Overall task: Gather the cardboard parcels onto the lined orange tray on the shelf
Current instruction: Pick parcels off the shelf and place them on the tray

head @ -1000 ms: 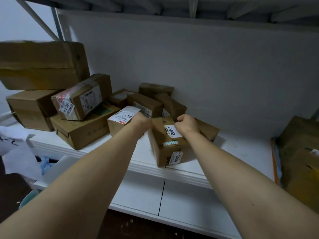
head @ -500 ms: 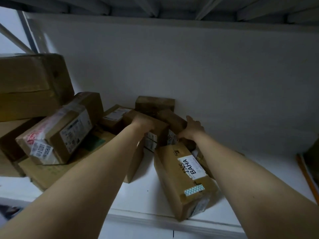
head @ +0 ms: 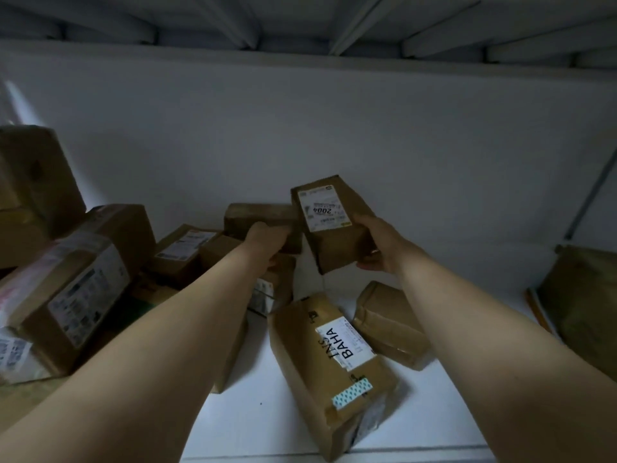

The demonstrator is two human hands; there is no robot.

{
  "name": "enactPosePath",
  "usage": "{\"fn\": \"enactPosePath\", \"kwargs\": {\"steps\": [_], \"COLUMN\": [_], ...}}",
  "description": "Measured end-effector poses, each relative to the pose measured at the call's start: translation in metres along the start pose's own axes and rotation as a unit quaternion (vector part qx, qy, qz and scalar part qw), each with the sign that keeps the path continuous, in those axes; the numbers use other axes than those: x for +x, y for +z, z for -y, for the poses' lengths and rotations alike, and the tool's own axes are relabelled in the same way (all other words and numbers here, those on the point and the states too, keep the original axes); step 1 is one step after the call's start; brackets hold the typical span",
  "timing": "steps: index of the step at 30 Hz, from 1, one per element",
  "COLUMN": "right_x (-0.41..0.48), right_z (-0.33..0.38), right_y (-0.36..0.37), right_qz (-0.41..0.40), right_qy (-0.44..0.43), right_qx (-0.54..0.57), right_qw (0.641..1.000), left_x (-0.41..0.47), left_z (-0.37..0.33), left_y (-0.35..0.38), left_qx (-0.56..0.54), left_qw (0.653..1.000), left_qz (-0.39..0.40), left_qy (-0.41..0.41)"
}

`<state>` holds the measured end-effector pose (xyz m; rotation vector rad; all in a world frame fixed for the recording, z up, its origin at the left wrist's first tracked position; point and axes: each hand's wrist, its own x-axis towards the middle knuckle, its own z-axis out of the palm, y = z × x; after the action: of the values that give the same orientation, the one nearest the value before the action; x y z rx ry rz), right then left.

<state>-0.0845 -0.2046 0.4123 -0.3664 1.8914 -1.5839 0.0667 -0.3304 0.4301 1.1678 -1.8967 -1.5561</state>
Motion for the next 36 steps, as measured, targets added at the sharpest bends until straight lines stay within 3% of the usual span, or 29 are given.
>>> {"fn": "enactPosePath", "kwargs": {"steps": [6,8,22,27,32,36], "right_x": [-0.019,-0.024,-0.061,-0.072,-0.09,-0.105], "right_z": [-0.001,-0.003,-0.013,-0.02,-0.019,-0.016], "right_y": [-0.026,-0.035,-0.082,-0.107,-0.136,-0.151], "right_qz": [0.039,0.036,-0.014,-0.067,-0.115,-0.134], "right_qy": [0.06,0.069,0.072,0.07,0.043,0.016], "right_qx": [0.175,0.213,0.318,0.346,0.356,0.326], "right_qw": [0.982,0.974,0.945,0.933,0.926,0.936], "left_x": [-0.008,-0.009,-0.034,-0.044,-0.057,-0.08], "left_z": [-0.012,-0.015,-0.029,-0.033,-0.041,-0.054], "left_y": [0.027,0.035,0.084,0.109,0.133,0.147], "left_qx": [-0.18,-0.22,-0.164,-0.122,-0.075,-0.054], "left_qw": [0.97,0.963,0.972,0.971,0.979,0.965], "left_qz": [0.154,0.15,0.171,0.204,0.19,0.258], "left_qy": [-0.058,-0.039,0.008,0.009,0.022,0.004]}}
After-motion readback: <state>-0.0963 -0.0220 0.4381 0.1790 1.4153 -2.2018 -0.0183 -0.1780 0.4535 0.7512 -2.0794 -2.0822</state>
